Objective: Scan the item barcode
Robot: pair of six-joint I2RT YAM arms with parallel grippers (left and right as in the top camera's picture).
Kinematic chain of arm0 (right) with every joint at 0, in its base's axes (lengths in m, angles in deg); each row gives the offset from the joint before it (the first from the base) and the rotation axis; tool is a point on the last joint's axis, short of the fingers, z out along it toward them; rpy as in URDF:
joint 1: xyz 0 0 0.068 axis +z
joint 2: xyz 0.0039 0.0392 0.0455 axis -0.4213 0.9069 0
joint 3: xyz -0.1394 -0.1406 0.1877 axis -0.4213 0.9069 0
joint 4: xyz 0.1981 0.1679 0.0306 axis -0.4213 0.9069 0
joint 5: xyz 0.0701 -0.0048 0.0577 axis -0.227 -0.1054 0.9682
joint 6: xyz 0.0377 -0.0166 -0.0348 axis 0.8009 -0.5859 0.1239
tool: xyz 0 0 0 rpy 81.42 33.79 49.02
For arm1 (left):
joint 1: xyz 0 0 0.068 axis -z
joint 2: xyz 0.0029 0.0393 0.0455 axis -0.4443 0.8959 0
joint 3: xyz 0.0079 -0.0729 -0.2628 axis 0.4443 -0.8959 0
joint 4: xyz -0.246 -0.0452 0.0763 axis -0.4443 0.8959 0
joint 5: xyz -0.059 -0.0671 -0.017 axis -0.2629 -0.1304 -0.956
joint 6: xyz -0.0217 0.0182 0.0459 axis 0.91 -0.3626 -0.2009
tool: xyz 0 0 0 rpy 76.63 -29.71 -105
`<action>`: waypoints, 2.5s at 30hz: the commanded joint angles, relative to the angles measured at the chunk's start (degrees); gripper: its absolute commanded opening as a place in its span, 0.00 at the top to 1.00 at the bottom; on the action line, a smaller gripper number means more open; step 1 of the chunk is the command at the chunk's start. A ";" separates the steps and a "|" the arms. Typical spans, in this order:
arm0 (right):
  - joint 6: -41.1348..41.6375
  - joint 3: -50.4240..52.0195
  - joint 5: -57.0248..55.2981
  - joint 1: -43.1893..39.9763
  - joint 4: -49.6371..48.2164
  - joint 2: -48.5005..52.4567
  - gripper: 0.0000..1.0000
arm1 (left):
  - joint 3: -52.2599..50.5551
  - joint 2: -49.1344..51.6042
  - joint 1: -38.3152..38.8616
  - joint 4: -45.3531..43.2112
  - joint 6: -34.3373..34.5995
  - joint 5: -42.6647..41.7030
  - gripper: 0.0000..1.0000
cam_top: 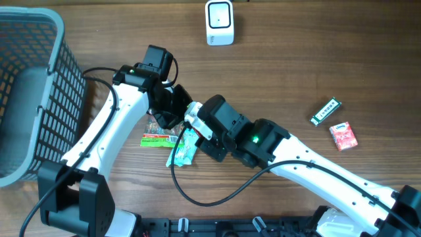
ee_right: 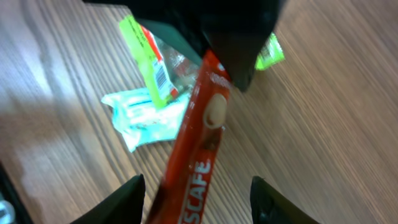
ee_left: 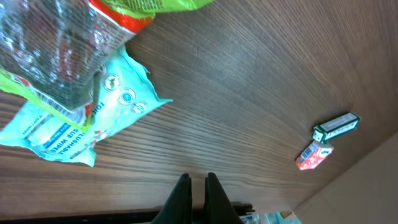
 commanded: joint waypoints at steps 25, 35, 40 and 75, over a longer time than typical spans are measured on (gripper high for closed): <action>5.01 0.02 6.54 0.04 7.08 0.81 0.96 | -0.09 -0.11 1.29 -3.41 -1.11 -1.18 0.41; 6.25 0.02 29.03 -13.09 9.14 0.52 0.96 | -0.07 -0.13 -9.27 -6.82 -23.45 1.09 0.06; -3.91 0.02 57.75 -29.27 17.46 0.55 0.96 | -0.07 -0.13 -14.29 -8.81 -35.45 1.03 0.05; 11.17 -38.77 17.77 -34.42 36.04 6.23 0.96 | -0.09 -0.11 -21.70 -16.31 -30.56 17.81 0.00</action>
